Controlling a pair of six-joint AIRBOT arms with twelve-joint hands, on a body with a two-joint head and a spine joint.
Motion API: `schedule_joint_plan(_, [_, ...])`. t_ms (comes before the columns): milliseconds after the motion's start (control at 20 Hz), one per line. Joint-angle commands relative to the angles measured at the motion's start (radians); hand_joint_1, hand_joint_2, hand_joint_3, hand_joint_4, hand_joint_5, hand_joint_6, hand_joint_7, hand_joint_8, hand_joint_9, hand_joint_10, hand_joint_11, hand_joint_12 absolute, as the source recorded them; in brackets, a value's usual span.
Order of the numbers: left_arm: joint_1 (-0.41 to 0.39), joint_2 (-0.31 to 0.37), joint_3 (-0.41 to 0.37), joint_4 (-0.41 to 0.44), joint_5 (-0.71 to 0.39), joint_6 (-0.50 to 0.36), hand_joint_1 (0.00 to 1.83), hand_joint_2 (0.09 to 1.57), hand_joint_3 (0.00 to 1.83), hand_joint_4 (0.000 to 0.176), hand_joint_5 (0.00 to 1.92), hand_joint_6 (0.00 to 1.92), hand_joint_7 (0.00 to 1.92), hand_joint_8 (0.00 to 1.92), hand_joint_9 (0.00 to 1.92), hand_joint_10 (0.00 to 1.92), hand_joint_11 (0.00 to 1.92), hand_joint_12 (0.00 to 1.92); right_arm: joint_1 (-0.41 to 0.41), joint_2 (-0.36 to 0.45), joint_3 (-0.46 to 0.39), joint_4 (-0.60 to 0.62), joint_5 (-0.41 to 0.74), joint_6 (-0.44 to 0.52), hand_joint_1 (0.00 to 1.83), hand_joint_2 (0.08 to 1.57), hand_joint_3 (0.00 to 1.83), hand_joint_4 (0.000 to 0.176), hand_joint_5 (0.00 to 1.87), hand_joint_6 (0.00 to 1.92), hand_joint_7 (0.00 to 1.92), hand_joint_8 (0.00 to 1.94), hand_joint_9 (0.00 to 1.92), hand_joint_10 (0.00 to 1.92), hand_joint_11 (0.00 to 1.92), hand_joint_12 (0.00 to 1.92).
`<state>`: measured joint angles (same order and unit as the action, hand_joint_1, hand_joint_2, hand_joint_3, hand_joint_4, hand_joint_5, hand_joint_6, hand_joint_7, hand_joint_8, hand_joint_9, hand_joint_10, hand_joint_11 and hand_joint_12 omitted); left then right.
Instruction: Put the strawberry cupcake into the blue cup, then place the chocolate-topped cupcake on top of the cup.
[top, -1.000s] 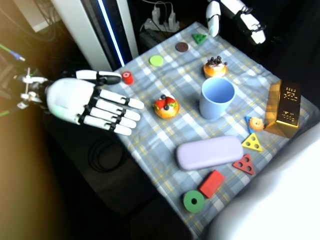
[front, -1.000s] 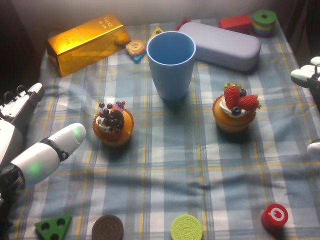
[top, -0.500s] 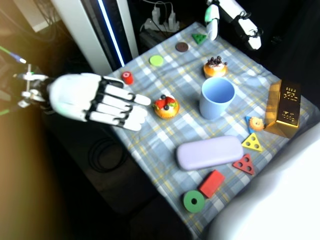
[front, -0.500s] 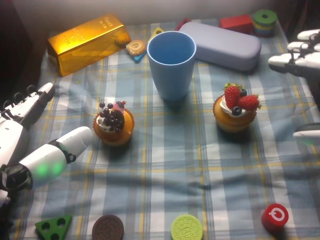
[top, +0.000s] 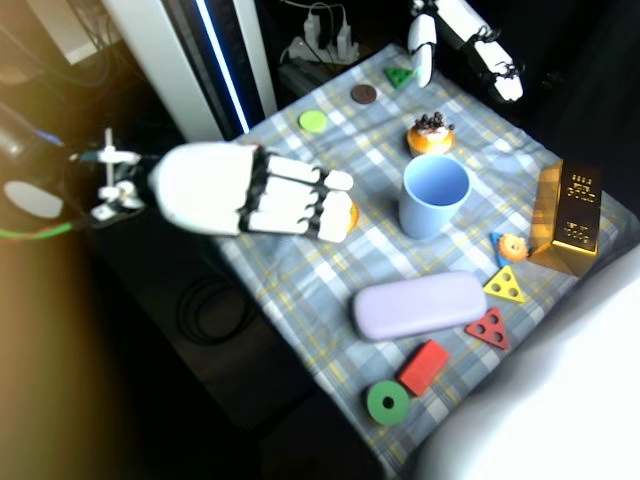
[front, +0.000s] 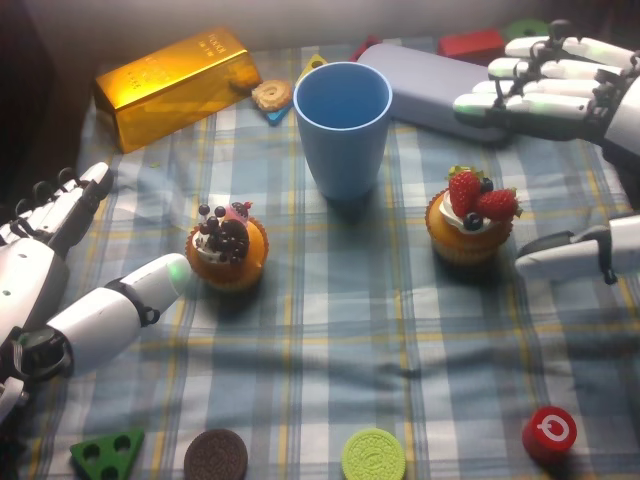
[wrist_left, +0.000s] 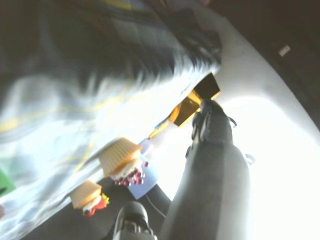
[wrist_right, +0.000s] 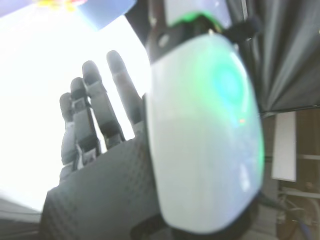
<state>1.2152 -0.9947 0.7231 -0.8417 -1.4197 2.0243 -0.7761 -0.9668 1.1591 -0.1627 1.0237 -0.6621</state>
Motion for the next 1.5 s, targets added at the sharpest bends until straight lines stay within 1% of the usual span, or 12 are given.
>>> schedule_joint_plan(0, [-0.009, 0.001, 0.007, 0.053, -0.099, -0.002, 0.22, 1.05, 0.00, 0.109, 0.07, 0.00, 0.10, 0.00, 0.13, 0.00, 0.00, 0.26, 0.016, -0.004, 0.007, 0.017, 0.087, 0.010, 0.49, 0.92, 0.00, 0.046, 0.29, 0.01, 0.31, 0.00, 0.18, 0.00, 0.00, 0.28])
schedule_joint_plan(150, [-0.009, 0.002, 0.011, 0.056, -0.088, -0.002, 0.21, 1.04, 0.00, 0.123, 0.08, 0.00, 0.11, 0.00, 0.13, 0.00, 0.00, 0.24, 0.036, -0.036, 0.055, -0.013, 0.049, 0.078, 0.50, 0.91, 0.00, 0.092, 0.29, 0.00, 0.29, 0.00, 0.16, 0.00, 0.01, 0.29])
schedule_joint_plan(200, [-0.010, 0.002, 0.013, 0.058, -0.083, -0.002, 0.19, 1.05, 0.00, 0.106, 0.07, 0.00, 0.10, 0.00, 0.13, 0.00, 0.00, 0.27, 0.045, -0.051, 0.086, -0.037, 0.033, 0.133, 0.53, 0.91, 0.00, 0.082, 0.29, 0.00, 0.31, 0.01, 0.19, 0.01, 0.05, 0.31])
schedule_joint_plan(250, [-0.010, 0.002, 0.012, 0.058, -0.082, -0.002, 0.20, 1.04, 0.00, 0.129, 0.06, 0.00, 0.08, 0.00, 0.11, 0.00, 0.00, 0.19, 0.053, -0.065, 0.110, -0.058, 0.017, 0.174, 0.60, 0.89, 0.00, 0.086, 0.34, 0.01, 0.35, 0.01, 0.24, 0.01, 0.07, 0.30])
schedule_joint_plan(350, [-0.009, 0.002, 0.012, 0.058, -0.078, -0.002, 0.23, 1.03, 0.00, 0.123, 0.09, 0.01, 0.10, 0.01, 0.11, 0.00, 0.00, 0.17, 0.088, -0.096, 0.161, -0.127, -0.040, 0.246, 0.67, 0.90, 0.00, 0.081, 0.41, 0.02, 0.38, 0.01, 0.27, 0.01, 0.07, 0.30])
schedule_joint_plan(500, [-0.009, 0.002, 0.013, 0.061, -0.073, -0.002, 0.22, 1.03, 0.00, 0.117, 0.10, 0.00, 0.10, 0.00, 0.11, 0.00, 0.00, 0.17, 0.122, -0.112, 0.188, -0.209, -0.097, 0.291, 0.76, 0.95, 0.00, 0.148, 0.35, 0.00, 0.37, 0.00, 0.27, 0.00, 0.03, 0.39])
schedule_joint_plan(600, [-0.009, 0.002, 0.013, 0.062, -0.069, -0.002, 0.24, 1.02, 0.00, 0.125, 0.11, 0.00, 0.10, 0.00, 0.12, 0.00, 0.00, 0.19, 0.143, -0.120, 0.201, -0.262, -0.137, 0.311, 0.78, 0.90, 0.00, 0.151, 0.35, 0.00, 0.36, 0.00, 0.30, 0.00, 0.00, 0.67])
schedule_joint_plan(650, [-0.009, 0.002, 0.013, 0.062, -0.067, -0.002, 0.26, 1.03, 0.00, 0.123, 0.12, 0.00, 0.11, 0.00, 0.13, 0.00, 0.00, 0.20, 0.150, -0.123, 0.208, -0.276, -0.151, 0.318, 0.79, 0.89, 0.00, 0.128, 0.39, 0.01, 0.38, 0.00, 0.31, 0.00, 0.00, 0.80])
schedule_joint_plan(750, [-0.009, 0.001, 0.012, 0.062, -0.066, -0.002, 0.22, 1.04, 0.00, 0.120, 0.10, 0.00, 0.12, 0.00, 0.13, 0.00, 0.00, 0.26, 0.155, -0.139, 0.229, -0.299, -0.160, 0.354, 0.78, 0.93, 0.00, 0.140, 0.44, 0.01, 0.44, 0.00, 0.43, 0.01, 0.00, 1.04])
schedule_joint_plan(900, [-0.009, 0.000, 0.012, 0.063, -0.063, -0.002, 0.23, 1.03, 0.00, 0.120, 0.09, 0.00, 0.12, 0.00, 0.15, 0.00, 0.00, 0.26, 0.158, -0.150, 0.249, -0.319, -0.160, 0.388, 0.86, 0.95, 0.00, 0.061, 0.64, 0.01, 0.62, 0.01, 0.62, 0.02, 0.15, 1.10])
schedule_joint_plan(950, [-0.009, 0.000, 0.012, 0.063, -0.062, -0.002, 0.23, 1.04, 0.00, 0.106, 0.11, 0.00, 0.14, 0.00, 0.17, 0.01, 0.00, 0.30, 0.160, -0.150, 0.251, -0.324, -0.165, 0.388, 0.87, 0.98, 0.00, 0.008, 0.66, 0.00, 0.72, 0.01, 0.79, 0.03, 0.44, 1.09])
schedule_joint_plan(1450, [-0.010, -0.001, 0.013, 0.064, -0.059, -0.003, 0.18, 1.03, 0.00, 0.146, 0.09, 0.00, 0.11, 0.00, 0.12, 0.00, 0.00, 0.24, 0.173, -0.154, 0.265, -0.349, -0.193, 0.388, 0.94, 1.04, 0.00, 0.000, 0.86, 0.01, 1.03, 0.00, 1.03, 0.04, 0.53, 1.22])
